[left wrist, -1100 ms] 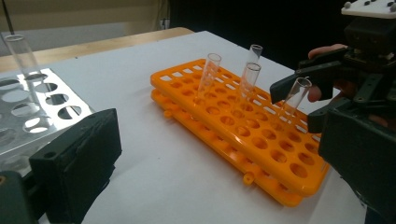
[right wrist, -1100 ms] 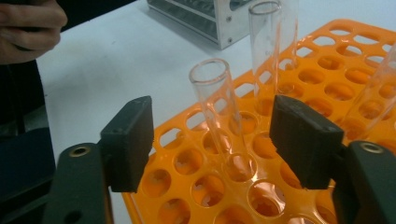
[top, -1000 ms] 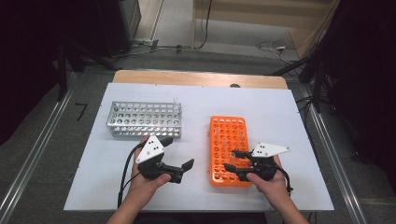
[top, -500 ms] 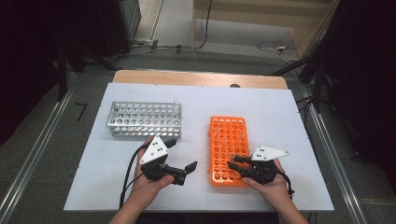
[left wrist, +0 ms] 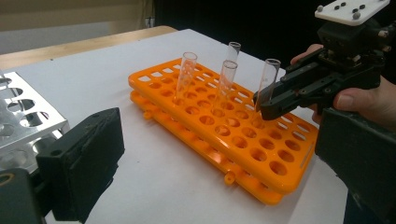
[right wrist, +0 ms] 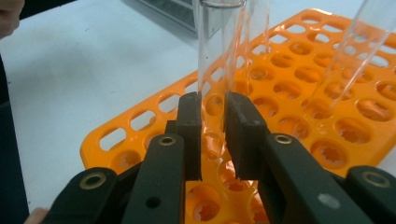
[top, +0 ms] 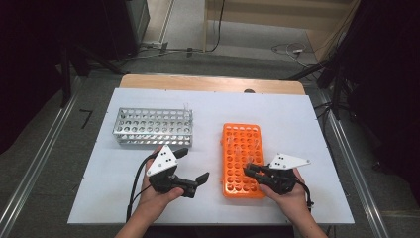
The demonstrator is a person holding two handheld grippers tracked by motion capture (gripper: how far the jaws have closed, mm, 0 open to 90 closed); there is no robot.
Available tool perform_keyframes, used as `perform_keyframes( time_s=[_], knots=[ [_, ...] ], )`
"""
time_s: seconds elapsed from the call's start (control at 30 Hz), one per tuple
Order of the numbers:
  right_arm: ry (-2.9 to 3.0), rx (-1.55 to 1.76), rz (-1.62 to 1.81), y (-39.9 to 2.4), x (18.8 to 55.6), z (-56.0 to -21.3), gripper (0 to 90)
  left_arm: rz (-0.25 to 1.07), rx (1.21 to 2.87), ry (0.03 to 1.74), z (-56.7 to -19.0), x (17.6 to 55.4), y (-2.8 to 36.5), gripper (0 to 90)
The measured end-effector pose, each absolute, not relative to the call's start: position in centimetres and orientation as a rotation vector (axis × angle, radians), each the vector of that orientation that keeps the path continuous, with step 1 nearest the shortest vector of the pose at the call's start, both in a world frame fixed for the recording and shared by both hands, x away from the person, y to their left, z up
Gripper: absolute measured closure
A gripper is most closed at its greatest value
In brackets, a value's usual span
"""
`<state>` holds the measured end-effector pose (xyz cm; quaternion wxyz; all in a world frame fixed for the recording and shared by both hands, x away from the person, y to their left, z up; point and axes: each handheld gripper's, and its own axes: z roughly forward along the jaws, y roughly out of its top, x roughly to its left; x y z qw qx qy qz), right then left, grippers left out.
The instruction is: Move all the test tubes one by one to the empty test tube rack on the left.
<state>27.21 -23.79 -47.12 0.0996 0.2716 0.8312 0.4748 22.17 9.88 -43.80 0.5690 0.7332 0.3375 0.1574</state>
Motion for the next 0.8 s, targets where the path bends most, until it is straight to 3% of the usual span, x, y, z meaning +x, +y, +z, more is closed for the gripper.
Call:
perform_keyframes(
  time_s=[0.43,0.8],
  knots=[
    [2.349,0.799,1.513,-25.2,26.0,-43.4,73.9,0.363,1.725,0.763,-43.4,21.9,9.7,1.6],
    [2.396,0.721,1.537,-23.1,24.9,-42.8,73.9,0.357,1.714,0.756,-43.0,21.7,9.5,1.9]
  ],
)
